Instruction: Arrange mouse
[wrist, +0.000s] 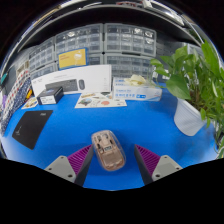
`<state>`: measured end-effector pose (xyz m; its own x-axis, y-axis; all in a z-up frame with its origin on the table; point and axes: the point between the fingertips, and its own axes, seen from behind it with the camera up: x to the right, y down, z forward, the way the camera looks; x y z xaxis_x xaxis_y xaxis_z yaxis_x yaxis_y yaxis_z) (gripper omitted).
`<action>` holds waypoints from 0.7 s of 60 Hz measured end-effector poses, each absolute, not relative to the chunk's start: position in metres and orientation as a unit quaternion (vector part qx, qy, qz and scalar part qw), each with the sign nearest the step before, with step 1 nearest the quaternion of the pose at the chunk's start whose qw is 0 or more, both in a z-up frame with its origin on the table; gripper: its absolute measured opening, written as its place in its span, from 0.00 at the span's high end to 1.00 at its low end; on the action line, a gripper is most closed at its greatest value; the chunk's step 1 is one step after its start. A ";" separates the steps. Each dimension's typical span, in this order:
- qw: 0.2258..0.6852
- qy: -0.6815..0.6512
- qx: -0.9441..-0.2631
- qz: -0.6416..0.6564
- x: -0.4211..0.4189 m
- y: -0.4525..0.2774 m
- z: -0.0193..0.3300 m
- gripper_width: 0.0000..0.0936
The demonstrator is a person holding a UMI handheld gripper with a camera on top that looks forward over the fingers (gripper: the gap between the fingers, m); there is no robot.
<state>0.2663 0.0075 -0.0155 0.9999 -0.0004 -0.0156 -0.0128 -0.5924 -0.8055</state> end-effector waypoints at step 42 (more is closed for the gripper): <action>0.443 0.062 -0.894 -0.021 0.250 0.055 0.050 0.64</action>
<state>0.2503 0.0551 0.0503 0.9914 -0.1295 -0.0165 -0.0916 -0.6002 -0.7946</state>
